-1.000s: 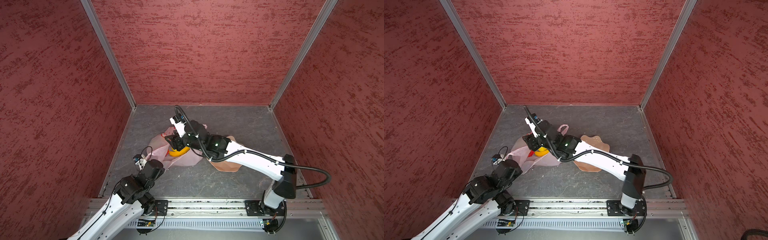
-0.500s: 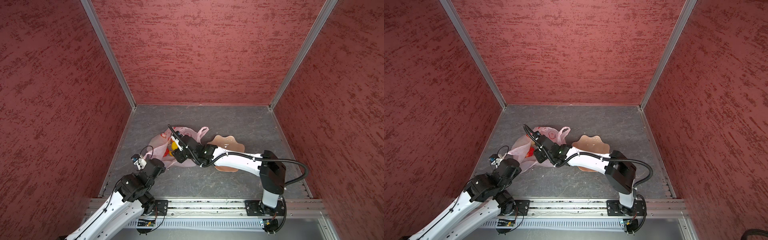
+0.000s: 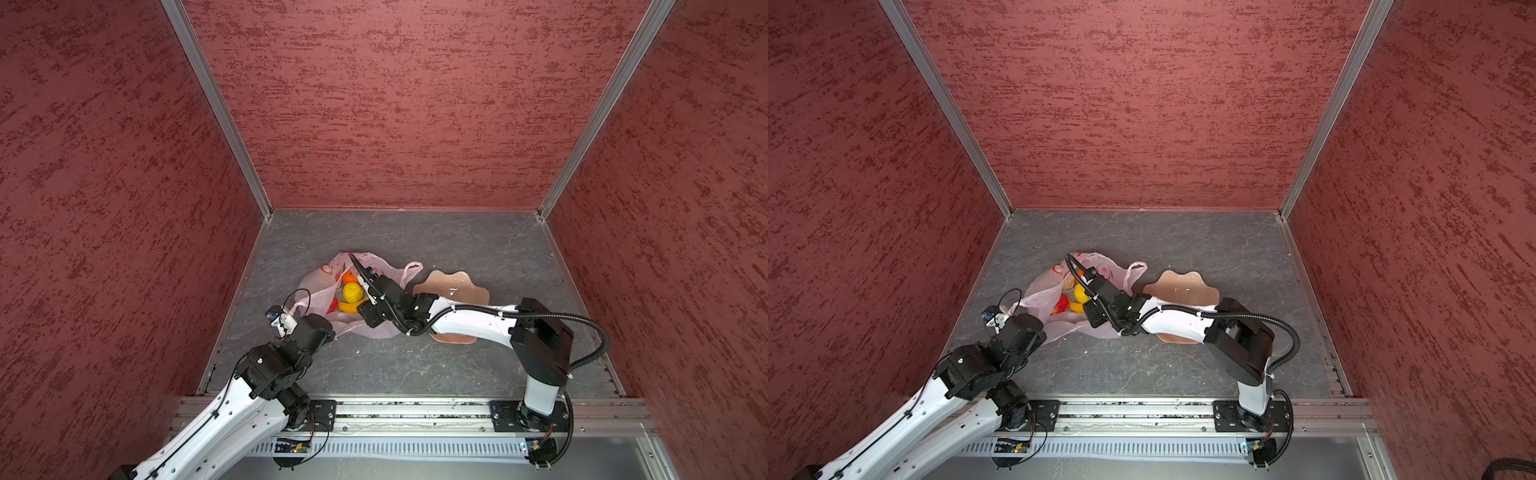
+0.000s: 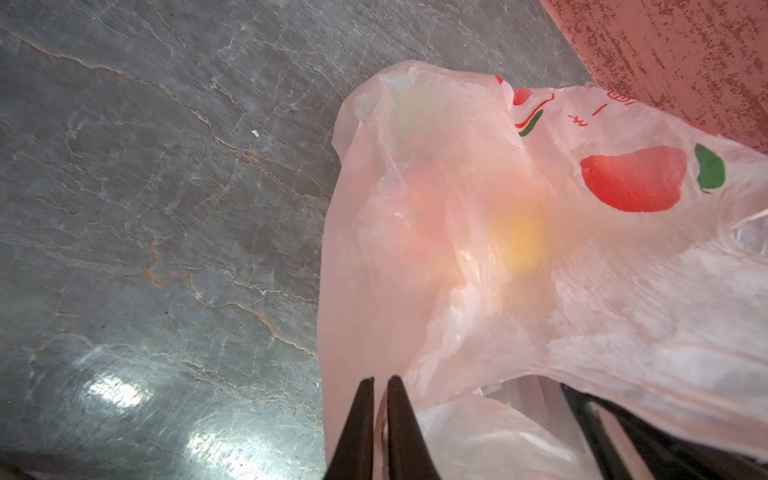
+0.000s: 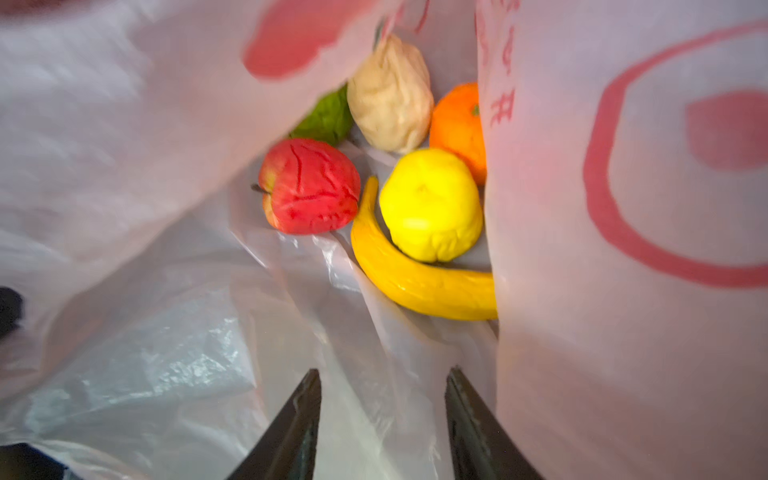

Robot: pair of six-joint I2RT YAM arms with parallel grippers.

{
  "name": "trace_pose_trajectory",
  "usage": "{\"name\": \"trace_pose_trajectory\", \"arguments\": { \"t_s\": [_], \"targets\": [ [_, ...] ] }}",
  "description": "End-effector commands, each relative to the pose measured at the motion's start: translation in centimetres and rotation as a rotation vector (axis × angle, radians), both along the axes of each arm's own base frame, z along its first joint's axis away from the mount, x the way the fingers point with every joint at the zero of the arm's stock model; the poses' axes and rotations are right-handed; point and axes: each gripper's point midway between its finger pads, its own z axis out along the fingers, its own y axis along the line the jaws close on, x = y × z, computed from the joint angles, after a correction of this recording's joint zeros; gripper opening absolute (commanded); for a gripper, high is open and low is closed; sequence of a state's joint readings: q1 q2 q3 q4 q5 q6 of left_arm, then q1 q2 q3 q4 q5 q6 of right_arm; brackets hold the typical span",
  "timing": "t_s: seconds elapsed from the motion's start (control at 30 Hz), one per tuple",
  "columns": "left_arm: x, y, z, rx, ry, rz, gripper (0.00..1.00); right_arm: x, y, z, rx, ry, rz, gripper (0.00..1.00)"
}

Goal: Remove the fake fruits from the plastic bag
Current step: 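Reach the right gripper into the bag toward the yellow lemon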

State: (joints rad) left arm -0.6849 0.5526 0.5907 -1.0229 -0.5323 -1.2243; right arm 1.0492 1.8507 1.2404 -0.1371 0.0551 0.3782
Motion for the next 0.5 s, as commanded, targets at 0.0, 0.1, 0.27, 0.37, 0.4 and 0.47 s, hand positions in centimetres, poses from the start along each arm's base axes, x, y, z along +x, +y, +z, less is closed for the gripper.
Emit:
{"name": "trace_pose_trajectory", "arguments": {
  "t_s": [0.0,0.1,0.27,0.37,0.4,0.47],
  "targets": [
    [0.7,-0.1,0.1,0.008,-0.035,0.002,0.12,-1.2,-0.2,-2.1,0.019,0.073,0.001,0.49],
    [0.9,-0.3,-0.1,0.011,-0.039,-0.001,0.12,-2.0,-1.1,-3.7,-0.002,0.111,-0.011,0.48],
    [0.9,-0.7,-1.4,0.016,-0.009,-0.024,0.13,-3.0,-2.2,-5.5,-0.054,0.143,-0.010,0.48],
    [0.3,-0.7,-2.8,0.013,0.032,-0.024,0.12,-3.5,-2.6,-6.6,-0.094,0.165,-0.005,0.48],
    [0.1,-0.6,-3.2,0.011,0.041,-0.021,0.12,-3.7,-2.7,-6.8,-0.104,0.172,-0.003,0.48],
    [-0.4,-0.4,-3.9,0.007,0.056,-0.012,0.12,-4.0,-2.8,-7.2,-0.119,0.182,0.002,0.48]
  ]
}}
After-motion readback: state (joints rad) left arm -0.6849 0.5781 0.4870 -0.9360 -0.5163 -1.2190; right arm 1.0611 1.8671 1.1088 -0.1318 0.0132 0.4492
